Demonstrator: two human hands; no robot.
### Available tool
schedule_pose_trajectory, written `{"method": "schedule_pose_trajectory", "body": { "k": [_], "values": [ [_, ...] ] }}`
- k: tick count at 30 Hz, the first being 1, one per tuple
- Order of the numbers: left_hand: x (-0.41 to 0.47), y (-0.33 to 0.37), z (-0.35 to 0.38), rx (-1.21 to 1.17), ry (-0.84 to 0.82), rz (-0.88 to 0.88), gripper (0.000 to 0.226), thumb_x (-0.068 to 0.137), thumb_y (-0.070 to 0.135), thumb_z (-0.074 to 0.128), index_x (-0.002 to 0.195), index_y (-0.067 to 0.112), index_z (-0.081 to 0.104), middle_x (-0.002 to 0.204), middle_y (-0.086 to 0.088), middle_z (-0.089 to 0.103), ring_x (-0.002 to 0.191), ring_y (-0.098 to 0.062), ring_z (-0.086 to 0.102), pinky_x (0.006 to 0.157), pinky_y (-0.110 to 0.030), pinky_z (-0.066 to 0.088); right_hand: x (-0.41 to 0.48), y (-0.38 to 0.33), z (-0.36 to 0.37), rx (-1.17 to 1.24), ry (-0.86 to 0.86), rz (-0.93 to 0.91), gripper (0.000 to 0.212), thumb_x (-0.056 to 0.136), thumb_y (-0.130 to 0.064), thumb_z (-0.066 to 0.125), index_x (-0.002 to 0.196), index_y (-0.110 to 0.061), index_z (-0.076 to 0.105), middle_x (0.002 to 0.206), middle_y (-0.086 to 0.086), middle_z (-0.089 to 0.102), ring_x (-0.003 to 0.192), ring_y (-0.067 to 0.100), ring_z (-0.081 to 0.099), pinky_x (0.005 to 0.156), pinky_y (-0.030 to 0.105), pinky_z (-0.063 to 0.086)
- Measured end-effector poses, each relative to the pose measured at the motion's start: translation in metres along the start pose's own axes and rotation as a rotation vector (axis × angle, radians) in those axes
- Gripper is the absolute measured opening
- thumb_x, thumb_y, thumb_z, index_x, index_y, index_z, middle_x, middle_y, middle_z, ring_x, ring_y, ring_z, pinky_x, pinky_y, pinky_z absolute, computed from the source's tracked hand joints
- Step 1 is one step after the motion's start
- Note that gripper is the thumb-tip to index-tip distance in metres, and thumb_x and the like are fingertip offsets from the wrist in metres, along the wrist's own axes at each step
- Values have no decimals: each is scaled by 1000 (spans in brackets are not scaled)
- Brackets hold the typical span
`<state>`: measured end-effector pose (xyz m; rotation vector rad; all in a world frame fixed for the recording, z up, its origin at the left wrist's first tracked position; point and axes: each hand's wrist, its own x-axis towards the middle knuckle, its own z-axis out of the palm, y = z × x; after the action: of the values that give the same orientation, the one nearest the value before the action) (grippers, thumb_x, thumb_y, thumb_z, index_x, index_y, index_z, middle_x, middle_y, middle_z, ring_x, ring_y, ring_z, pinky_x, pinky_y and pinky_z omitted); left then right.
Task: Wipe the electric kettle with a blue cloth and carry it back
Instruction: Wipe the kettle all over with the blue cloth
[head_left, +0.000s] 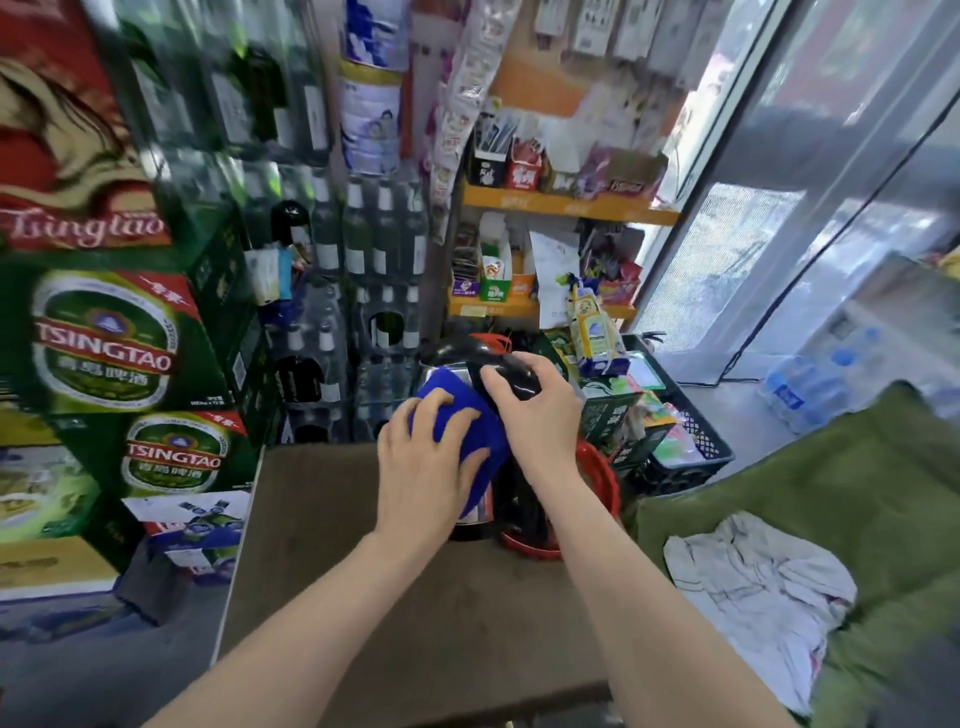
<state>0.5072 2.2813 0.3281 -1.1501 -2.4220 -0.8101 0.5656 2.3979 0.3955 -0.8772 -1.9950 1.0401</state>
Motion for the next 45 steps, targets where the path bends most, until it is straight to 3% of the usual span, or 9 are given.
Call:
{"method": "schedule_pose_trajectory", "body": {
  "k": [2, 4, 13, 20, 24, 29, 34, 38, 45],
  "values": [
    [13, 10, -3, -51, 33, -9, 55, 91, 34, 61, 141, 19, 44, 147, -10, 39, 141, -36, 33, 110, -56, 36, 0, -12, -4, 25, 44, -15, 32, 91, -38, 76, 117, -19, 73, 106, -9, 73, 100, 8, 67, 86, 5, 45],
    [34, 18, -14, -52, 56, 4, 61, 95, 32, 53, 151, 18, 33, 156, -8, 31, 150, -33, 20, 116, -56, 28, 3, -24, -9, 72, 86, -7, 30, 91, -38, 76, 115, -20, 74, 104, -10, 72, 103, 10, 67, 95, 22, 51],
    [22, 27, -29, 152, 39, 110, 69, 96, 32, 51, 156, 13, 23, 164, -9, 18, 151, -38, 10, 115, -61, 26, 19, -62, -18, 78, 126, -49, 33, 91, -43, 75, 115, -20, 75, 105, -10, 74, 103, 12, 67, 94, 30, 52],
    [78, 18, -65, 55, 84, 43, 57, 101, 31, 25, 154, 9, 26, 162, -9, 24, 151, -30, 18, 122, -49, 20, 11, -69, -17, 63, 115, -99, 31, 92, -40, 74, 115, -20, 74, 96, -16, 65, 82, -7, 57, 75, -3, 38],
    [95, 15, -68, 56, 130, 75, 58, 100, 33, 25, 150, 6, 35, 158, -13, 34, 146, -30, 30, 120, -46, 25, 17, -74, -19, 115, 103, -23, 31, 90, -44, 74, 111, -21, 78, 103, -9, 76, 94, 8, 67, 86, 26, 55],
    [16, 14, -31, 190, 21, 170, 66, 97, 31, 45, 156, 13, 21, 164, -12, 15, 151, -40, 8, 114, -63, 25, 30, -80, -21, 139, 141, -3, 34, 90, -44, 75, 110, -17, 76, 105, -2, 77, 99, 15, 70, 88, 31, 57],
    [61, 11, -46, 39, 60, -32, 62, 101, 35, 28, 156, 10, 18, 164, -11, 17, 151, -33, 15, 118, -53, 27, 24, -73, -10, 128, 134, 2, 35, 89, -46, 74, 112, -20, 76, 107, -6, 75, 104, 17, 68, 93, 35, 55],
    [112, 7, -70, -54, 56, -14, 58, 103, 37, 27, 151, 7, 33, 158, -13, 33, 143, -32, 33, 118, -43, 29, 33, -68, -9, 232, 56, 122, 33, 80, -51, 78, 91, -20, 80, 84, 2, 76, 78, 22, 68, 72, 37, 53],
    [49, 25, -56, 275, -84, 190, 64, 99, 38, 35, 156, 16, 18, 164, -10, 15, 150, -41, 11, 112, -64, 25, 70, -70, -35, 483, 105, 268, 38, 77, -40, 85, 68, -13, 61, 62, 9, 59, 49, 22, 47, 54, 38, 40]
  ]
}}
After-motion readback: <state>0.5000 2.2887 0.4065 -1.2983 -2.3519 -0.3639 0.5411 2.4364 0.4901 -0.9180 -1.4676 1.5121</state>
